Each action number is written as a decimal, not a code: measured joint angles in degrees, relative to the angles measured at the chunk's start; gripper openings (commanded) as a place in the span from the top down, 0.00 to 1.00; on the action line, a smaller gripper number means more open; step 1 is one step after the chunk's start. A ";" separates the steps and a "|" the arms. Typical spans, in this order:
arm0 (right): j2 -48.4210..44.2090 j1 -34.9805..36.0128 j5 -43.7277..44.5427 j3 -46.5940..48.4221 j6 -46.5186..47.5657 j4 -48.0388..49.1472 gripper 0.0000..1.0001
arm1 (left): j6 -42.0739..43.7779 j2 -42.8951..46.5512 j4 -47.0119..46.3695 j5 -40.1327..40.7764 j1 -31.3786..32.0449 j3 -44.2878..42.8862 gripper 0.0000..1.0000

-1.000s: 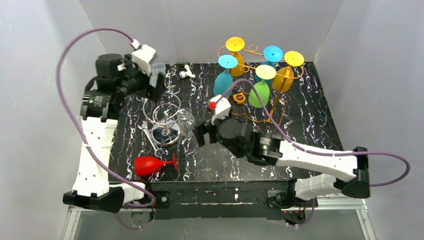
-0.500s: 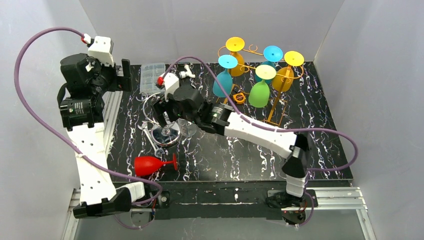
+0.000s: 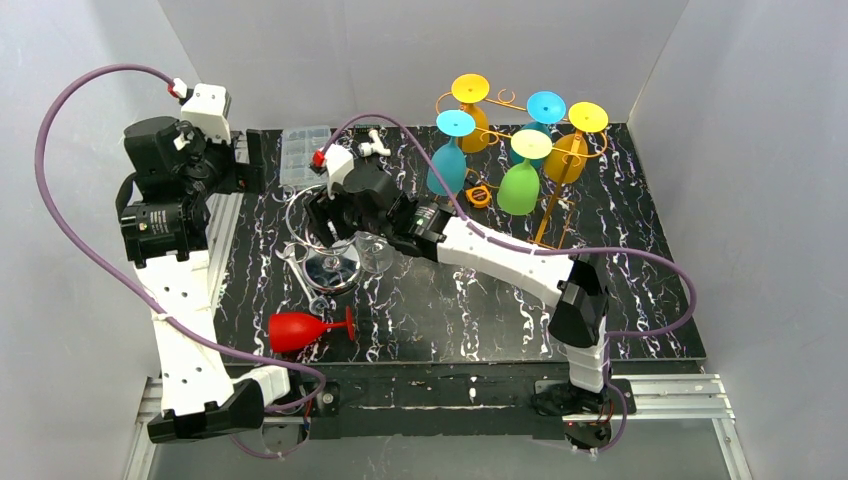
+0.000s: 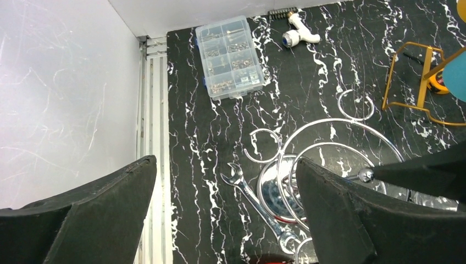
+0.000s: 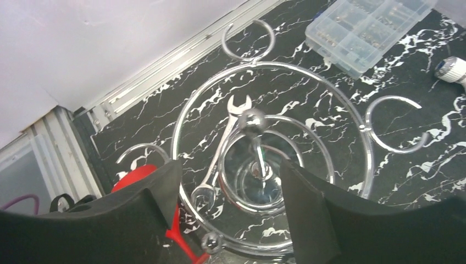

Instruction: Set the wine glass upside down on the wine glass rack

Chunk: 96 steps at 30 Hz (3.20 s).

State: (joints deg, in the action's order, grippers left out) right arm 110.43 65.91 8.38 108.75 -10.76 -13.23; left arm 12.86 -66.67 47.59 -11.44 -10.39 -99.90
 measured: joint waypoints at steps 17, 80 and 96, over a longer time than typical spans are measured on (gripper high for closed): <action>4.22 -2.40 -2.84 4.66 -2.95 5.22 0.74 | 1.31 0.92 3.45 -2.01 0.00 0.46 0.02; -6.19 -9.81 -14.56 6.58 18.25 -26.91 0.99 | 9.07 3.85 9.92 -11.28 0.00 3.23 0.02; -7.13 -14.08 -15.32 8.92 25.03 -36.72 0.99 | 10.75 3.69 13.42 -12.11 0.00 2.78 0.02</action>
State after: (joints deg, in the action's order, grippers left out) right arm 103.31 51.83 -6.94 117.67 14.26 -49.95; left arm 23.62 -62.98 61.01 -23.55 -10.39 -97.12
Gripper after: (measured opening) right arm 0.259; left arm 0.981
